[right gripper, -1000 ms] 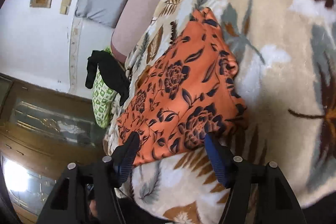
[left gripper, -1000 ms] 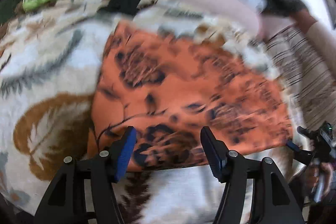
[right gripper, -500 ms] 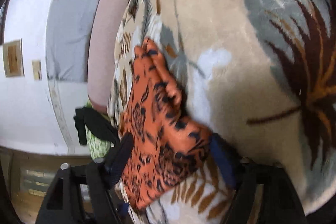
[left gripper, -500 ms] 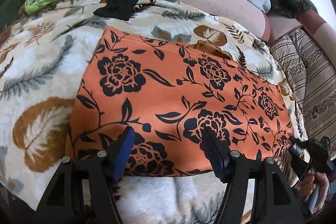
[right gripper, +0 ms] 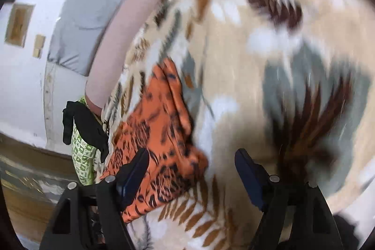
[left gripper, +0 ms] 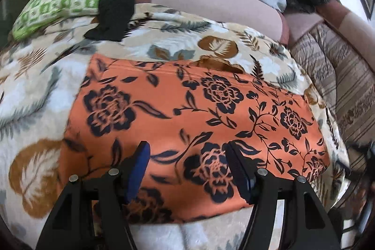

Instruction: Fold small clothes

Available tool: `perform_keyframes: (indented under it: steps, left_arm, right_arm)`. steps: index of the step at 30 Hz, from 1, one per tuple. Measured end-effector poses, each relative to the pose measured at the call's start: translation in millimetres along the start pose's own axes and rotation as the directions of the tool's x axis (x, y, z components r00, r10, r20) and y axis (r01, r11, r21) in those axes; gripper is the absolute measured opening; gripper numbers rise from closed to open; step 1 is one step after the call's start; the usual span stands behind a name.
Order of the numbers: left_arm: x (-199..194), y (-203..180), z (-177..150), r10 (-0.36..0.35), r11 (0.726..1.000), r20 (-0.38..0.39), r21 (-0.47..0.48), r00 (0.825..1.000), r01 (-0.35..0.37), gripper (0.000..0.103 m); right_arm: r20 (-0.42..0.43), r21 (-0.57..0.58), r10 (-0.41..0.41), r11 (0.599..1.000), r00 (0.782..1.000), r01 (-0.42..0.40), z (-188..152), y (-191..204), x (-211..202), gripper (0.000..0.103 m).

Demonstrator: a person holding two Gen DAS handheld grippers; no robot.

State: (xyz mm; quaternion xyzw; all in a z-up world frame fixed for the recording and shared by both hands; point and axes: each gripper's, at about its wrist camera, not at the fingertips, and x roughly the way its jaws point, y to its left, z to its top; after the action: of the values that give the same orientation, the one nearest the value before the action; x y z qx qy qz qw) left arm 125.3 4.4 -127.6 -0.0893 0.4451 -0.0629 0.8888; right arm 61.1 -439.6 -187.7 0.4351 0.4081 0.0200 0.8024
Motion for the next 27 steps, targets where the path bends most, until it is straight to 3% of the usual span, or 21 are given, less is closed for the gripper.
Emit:
perform_keyframes:
  steps: [5, 9, 11, 13, 14, 16, 18, 20, 22, 24, 26, 27]
  left_arm:
    - [30, -2, -2, 0.026, 1.0, -0.057, 0.013, 0.998, -0.025, 0.067]
    - [34, -6, -4, 0.031, 0.999, -0.047, 0.046, 0.998, -0.029, 0.072]
    - [36, -7, -4, 0.034, 0.998, -0.044, 0.061, 0.998, -0.031, 0.072]
    - [35, -4, -4, 0.019, 0.998, -0.035, 0.052, 0.999, -0.017, 0.072]
    - [35, -2, -4, 0.007, 0.999, -0.032, 0.042, 0.999, -0.006, 0.072]
    - [30, 2, -4, -0.007, 1.0, -0.033, 0.021, 0.999, 0.008, 0.072]
    - [13, 9, -1, -0.027, 1.0, -0.017, -0.001, 0.999, 0.027, 0.072]
    - [-13, 26, -2, -0.031, 0.999, 0.043, -0.033, 0.999, 0.032, 0.072]
    - [-34, 49, -5, 0.004, 0.997, 0.081, -0.073, 0.997, 0.002, 0.072]
    - [-52, 82, -17, 0.047, 0.987, 0.103, -0.161, 0.994, -0.03, 0.072]
    - [-53, 116, -32, 0.05, 0.965, 0.067, -0.261, 0.996, -0.031, 0.071]
    - [-46, 128, -38, 0.044, 0.958, 0.02, -0.285, 0.999, -0.036, 0.061]
  right_arm:
    - [-0.16, -0.123, 0.09, 0.986, 0.983, -0.11, 55, 28, 63, 0.078]
    - [-0.215, -0.268, -0.063, 0.963, 0.975, 0.003, 84, 49, 136, 0.078]
    - [-0.232, -0.258, -0.067, 0.966, 0.97, 0.005, 93, 48, 160, 0.075]
    - [-0.235, -0.165, 0.012, 0.985, 0.972, -0.052, 102, 45, 161, 0.009]
    - [-0.201, -0.158, 0.049, 0.984, 0.978, -0.082, 102, 43, 153, 0.009]
    - [-0.2, -0.098, -0.001, 0.995, 0.98, -0.019, 98, 23, 165, 0.01]
    - [-0.195, 0.021, 0.073, 0.997, 0.978, -0.07, 96, 3, 168, 0.012]
    - [-0.165, -0.024, 0.042, 0.999, 0.985, -0.046, 94, 16, 157, 0.031]
    - [-0.116, -0.128, -0.078, 0.99, 0.99, 0.063, 88, 36, 138, 0.058]
    - [-0.031, -0.199, -0.085, 0.977, 0.996, 0.077, 77, 58, 109, 0.059]
    - [-0.007, -0.256, -0.074, 0.964, 0.997, 0.07, 62, 73, 85, 0.059]
    - [0.003, -0.286, -0.062, 0.956, 0.998, 0.06, 53, 81, 74, 0.059]
